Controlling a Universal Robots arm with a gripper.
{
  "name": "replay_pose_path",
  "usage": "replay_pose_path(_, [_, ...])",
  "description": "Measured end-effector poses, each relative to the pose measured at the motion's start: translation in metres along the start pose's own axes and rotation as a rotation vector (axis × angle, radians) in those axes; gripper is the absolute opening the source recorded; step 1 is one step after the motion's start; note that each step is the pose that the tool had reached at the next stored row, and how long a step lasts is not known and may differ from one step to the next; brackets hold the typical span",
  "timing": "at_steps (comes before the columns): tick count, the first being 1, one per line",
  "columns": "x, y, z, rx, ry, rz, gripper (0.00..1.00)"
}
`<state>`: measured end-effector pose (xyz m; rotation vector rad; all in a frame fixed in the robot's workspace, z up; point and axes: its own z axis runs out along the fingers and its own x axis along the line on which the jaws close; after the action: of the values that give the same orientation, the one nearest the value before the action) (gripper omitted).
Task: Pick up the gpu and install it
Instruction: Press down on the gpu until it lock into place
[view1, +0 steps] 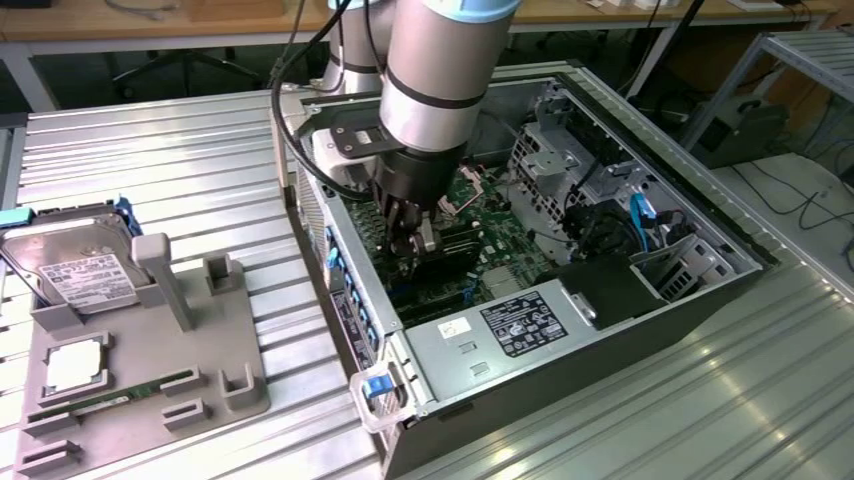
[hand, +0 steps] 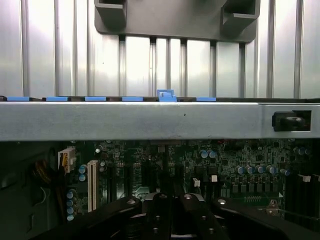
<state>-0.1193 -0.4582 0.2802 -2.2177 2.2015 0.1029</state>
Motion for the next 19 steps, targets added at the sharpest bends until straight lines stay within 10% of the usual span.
replay_pose_path(19, [0.0037,0.0088,0.0017,0.0,-0.0001,0.0,0.11])
